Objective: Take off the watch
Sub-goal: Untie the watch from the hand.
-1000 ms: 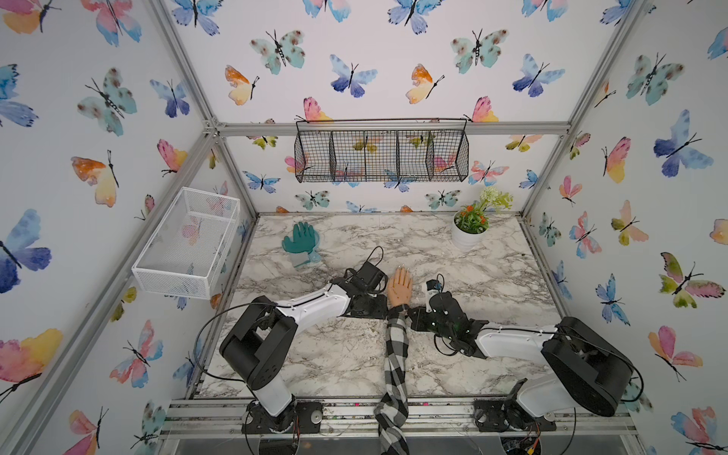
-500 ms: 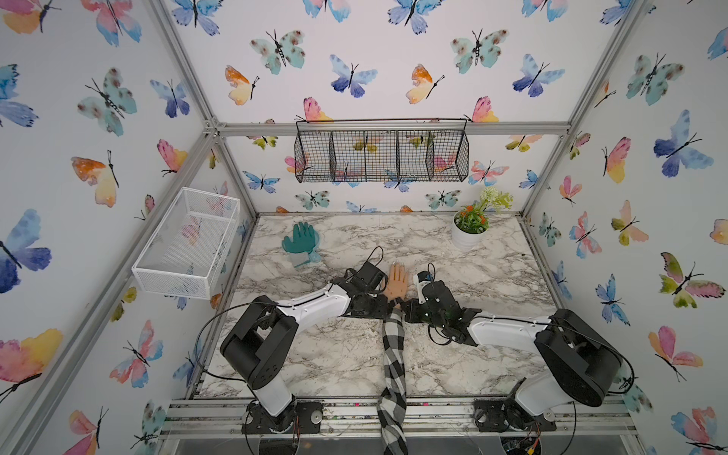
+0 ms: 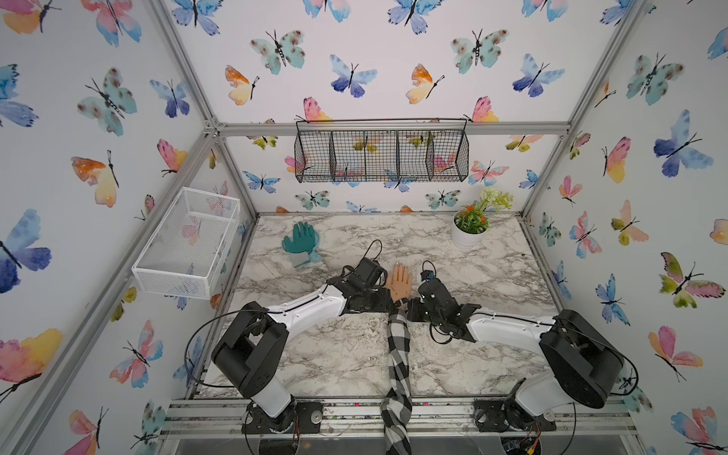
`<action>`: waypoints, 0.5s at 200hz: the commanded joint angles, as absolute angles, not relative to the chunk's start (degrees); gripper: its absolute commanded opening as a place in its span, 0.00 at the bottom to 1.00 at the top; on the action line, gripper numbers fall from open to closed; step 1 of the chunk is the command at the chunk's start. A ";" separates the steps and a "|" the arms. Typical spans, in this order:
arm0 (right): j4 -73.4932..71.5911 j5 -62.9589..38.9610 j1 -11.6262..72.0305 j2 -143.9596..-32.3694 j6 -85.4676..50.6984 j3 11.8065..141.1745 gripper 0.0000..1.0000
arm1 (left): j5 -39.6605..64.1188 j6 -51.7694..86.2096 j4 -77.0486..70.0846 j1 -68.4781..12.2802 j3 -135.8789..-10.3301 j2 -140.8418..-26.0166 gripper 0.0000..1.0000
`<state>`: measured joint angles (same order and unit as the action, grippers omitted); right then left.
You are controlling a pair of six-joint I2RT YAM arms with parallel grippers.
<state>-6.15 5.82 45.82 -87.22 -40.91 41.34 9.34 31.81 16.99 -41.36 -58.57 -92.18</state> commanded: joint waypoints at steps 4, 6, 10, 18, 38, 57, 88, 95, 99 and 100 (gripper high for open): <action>-5.51 8.07 45.79 -84.60 -39.36 41.75 0.02 | 9.67 32.34 16.44 -41.46 -59.06 -91.31 0.56; -5.42 7.95 45.79 -84.63 -39.31 41.86 0.03 | 9.67 32.34 16.44 -41.46 -59.11 -91.29 0.56; -5.10 7.45 45.83 -84.76 -39.29 42.06 0.03 | 9.62 32.34 16.44 -41.48 -59.22 -91.32 0.56; -4.95 6.55 45.83 -85.34 -39.00 42.27 0.02 | 9.66 32.43 16.23 -41.48 -59.42 -91.32 0.56; -6.97 4.75 45.79 -86.11 -39.11 41.53 0.02 | 10.04 32.61 15.42 -41.44 -59.98 -91.37 0.56; -8.02 3.88 45.79 -86.57 -39.59 41.00 0.02 | 10.57 32.63 15.14 -41.48 -61.06 -92.23 0.57; -8.61 3.60 45.79 -86.92 -40.02 40.52 0.02 | 11.50 32.70 14.71 -41.75 -63.48 -94.01 0.57; -8.54 3.61 45.79 -86.92 -40.00 40.60 0.03 | 11.60 32.69 14.59 -41.81 -63.86 -94.29 0.57; -8.54 3.68 45.79 -86.84 -40.00 40.61 0.02 | 11.81 32.65 14.52 -41.83 -64.08 -94.58 0.57; -8.53 3.69 45.79 -86.84 -39.99 40.61 0.02 | 11.79 32.63 14.56 -41.88 -64.16 -94.66 0.57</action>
<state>-6.04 4.45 45.80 -86.52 -39.86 40.93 10.39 32.45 15.49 -41.39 -62.24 -92.92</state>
